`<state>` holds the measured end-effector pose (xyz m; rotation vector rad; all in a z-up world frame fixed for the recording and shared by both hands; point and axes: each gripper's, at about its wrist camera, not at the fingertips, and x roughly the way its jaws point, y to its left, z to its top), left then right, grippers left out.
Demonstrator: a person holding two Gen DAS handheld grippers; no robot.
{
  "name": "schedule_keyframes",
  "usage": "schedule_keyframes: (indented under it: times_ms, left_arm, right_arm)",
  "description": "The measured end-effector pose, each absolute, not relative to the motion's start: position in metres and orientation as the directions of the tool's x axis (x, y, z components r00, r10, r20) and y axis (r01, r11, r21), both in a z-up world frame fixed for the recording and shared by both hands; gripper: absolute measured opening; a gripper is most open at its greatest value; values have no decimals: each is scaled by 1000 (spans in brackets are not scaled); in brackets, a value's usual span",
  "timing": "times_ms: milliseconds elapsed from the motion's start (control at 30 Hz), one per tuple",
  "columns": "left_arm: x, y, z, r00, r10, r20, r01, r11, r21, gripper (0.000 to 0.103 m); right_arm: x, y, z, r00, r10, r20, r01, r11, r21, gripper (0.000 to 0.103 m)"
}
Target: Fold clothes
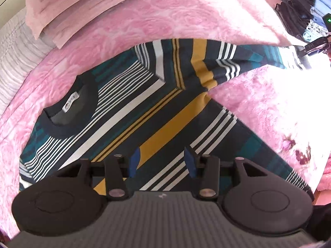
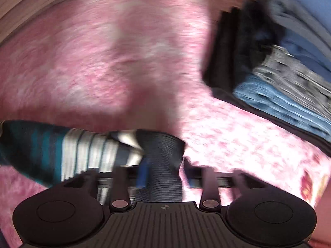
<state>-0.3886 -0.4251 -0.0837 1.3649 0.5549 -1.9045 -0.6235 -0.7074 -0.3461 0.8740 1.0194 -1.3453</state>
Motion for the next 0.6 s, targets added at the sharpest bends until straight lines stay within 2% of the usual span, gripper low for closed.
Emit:
schedule_keyframes:
  times_ms: [133,267,400,533,567,600]
  left_arm:
    - [-405,-428,-89,-216,-292,-932,748,-663,35,43]
    - [-430,-430,-100,-244,-264,-933,714,-700,11,43]
    - [-453,-430,-109,-267,-247,-931,682,-731,-2,45]
    - [-463,-427,-120,-254,-223,-941,667,-745,-4,47]
    - [-464,-426,-122,-245,-217,-945,664,-748,0,47]
    - [-465,-425,-123,-239,-216,-947,663,-748,3,47]
  right_arm:
    - [-619,-694,-321,-10,-428,-904,985,151,-83,50]
    - [-575,-657,-319,130,-453,-882,841,522,-144,51]
    - [-535,-631,-352,151,-426,-892,601,756,-259,51]
    - [-535,-634,-383,119,-443,-889,486,806,-336,51]
    - [-537,-635,-383,121,-437,-891,479,812,-333,31]
    - [-538,-637,-378,118,-428,-896,476,816,-328,5]
